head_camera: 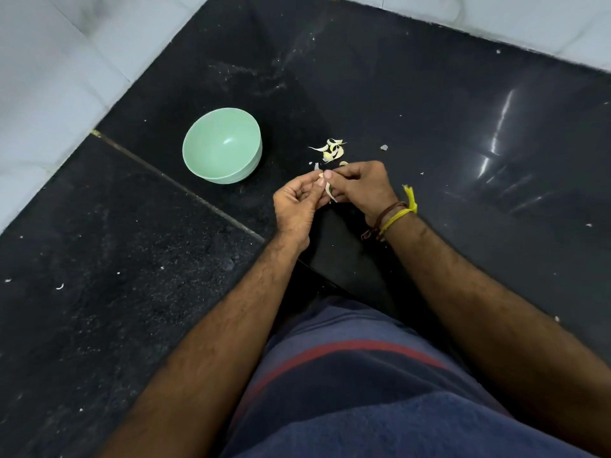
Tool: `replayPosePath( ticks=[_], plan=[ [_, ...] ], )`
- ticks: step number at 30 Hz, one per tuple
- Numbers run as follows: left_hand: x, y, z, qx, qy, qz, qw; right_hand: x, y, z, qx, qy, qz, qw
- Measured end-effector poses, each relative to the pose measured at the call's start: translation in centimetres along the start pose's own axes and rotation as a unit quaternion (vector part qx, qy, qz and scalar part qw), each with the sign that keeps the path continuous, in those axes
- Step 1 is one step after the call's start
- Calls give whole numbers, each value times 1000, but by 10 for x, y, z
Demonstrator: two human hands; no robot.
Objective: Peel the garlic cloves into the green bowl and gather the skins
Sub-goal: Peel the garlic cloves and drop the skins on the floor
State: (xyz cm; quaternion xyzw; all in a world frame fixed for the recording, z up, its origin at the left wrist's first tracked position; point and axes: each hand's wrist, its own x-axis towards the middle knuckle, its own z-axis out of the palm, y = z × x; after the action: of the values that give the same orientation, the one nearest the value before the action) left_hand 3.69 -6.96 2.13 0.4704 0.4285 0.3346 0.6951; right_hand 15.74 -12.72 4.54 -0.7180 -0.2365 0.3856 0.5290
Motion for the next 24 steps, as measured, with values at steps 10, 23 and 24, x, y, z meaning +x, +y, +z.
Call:
replayPosePath(
  ticks=[10, 23, 24],
  plan=[
    [1, 6, -8, 14, -36, 9, 999, -2, 2, 5, 89, -35, 40, 995],
    [10, -15, -11, 46, -25, 31, 998, 3, 24, 23, -93, 52, -44, 993],
    [10, -16, -11, 56, -23, 34, 998, 3, 24, 23, -108, 49, -50, 992]
  ],
)
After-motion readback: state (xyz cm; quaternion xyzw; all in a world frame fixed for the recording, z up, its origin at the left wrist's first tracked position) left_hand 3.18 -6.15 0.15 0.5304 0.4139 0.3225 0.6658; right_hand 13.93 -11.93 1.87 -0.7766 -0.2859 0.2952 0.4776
